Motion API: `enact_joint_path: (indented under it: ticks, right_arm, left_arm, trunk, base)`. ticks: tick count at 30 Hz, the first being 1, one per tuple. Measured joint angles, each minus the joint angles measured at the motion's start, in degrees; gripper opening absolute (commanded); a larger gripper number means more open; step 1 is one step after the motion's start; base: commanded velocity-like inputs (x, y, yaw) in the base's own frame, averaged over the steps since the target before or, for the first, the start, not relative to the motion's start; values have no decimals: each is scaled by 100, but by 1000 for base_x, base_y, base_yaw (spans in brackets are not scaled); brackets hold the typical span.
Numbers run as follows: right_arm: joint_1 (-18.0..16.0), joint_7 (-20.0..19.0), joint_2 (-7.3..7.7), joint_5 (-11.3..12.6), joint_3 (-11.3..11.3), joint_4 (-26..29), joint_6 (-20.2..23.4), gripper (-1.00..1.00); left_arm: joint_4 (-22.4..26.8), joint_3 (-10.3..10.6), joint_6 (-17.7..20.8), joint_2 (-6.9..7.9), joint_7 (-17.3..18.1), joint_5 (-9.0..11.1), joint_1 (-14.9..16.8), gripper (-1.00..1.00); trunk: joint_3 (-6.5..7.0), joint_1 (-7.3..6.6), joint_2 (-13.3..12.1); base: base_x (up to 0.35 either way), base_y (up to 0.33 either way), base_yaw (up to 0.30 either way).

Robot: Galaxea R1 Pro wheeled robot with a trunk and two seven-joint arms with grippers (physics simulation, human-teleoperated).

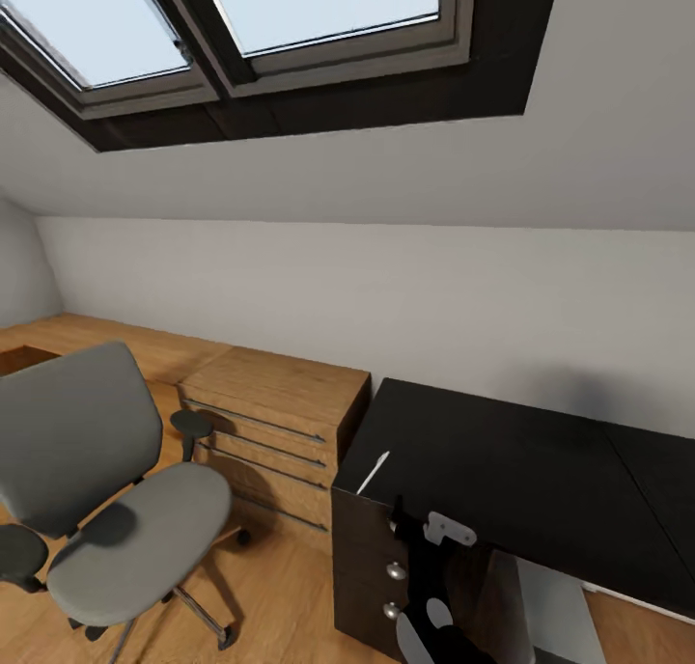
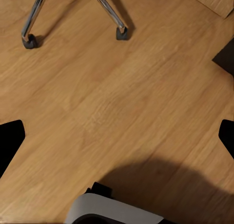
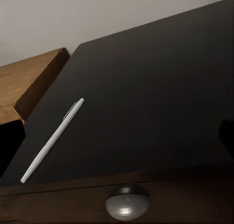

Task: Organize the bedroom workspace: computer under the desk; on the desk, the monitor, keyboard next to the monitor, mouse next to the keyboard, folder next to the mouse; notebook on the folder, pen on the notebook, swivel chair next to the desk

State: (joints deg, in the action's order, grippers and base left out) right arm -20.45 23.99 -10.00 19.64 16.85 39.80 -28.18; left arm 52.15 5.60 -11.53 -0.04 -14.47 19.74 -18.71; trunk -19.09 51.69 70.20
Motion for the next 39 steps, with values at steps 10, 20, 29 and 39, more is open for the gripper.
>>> enact_joint_path:
  ticks: [10, 20, 29, 39]
  right_arm:
    - [-4, 0, 0, 11, 1, 10, 1, 100]
    - [-82, -53, 0, 8, -7, 168, -79, 100]
    - [-85, -95, 0, 22, -7, 322, -84, 100]
    - [-143, -113, 0, -54, -33, 517, -52, 100]
  left_arm:
    - [0, 0, -2, 2, 0, 0, 0, 100]
    - [0, 0, -3, 7, 1, -1, 0, 100]
    - [0, 0, -3, 8, 1, -6, 0, 100]
    - [0, 0, -9, 3, 2, -8, 0, 100]
  trunk:
    - [0, 0, 0]
    - [0, 0, 0]
    - [0, 0, 0]
    - [0, 0, 0]
  base:
    - [0, 0, 287]
    - [0, 0, 225]
    - [0, 0, 21]
    - [0, 0, 1]
